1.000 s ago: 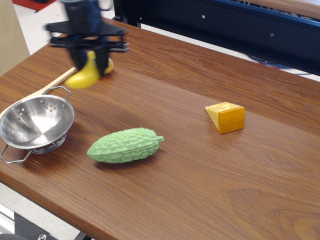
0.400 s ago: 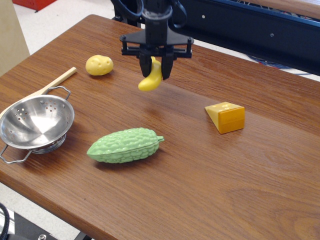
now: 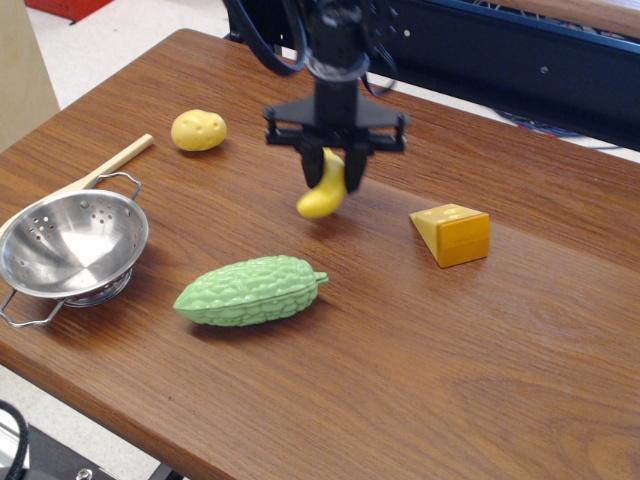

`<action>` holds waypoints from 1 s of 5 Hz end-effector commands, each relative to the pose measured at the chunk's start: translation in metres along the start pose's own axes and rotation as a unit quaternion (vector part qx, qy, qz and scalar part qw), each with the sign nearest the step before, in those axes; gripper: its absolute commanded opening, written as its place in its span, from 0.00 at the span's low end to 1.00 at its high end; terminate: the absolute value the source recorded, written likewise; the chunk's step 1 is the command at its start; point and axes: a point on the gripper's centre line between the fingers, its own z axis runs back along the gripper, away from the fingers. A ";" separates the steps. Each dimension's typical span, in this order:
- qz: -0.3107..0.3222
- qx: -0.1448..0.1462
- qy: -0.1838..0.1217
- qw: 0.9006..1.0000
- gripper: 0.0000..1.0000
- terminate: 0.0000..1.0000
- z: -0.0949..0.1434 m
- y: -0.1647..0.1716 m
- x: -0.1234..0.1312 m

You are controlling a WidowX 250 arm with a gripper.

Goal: Take banana out of colander

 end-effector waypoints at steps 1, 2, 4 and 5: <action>0.013 0.005 -0.002 1.000 1.00 0.00 0.005 0.008 0.013; 0.009 0.020 -0.013 1.000 1.00 0.00 0.007 0.012 0.009; 0.009 0.005 -0.017 1.000 1.00 0.00 0.034 0.023 0.013; 0.017 -0.020 -0.014 1.000 1.00 0.00 0.055 0.026 0.016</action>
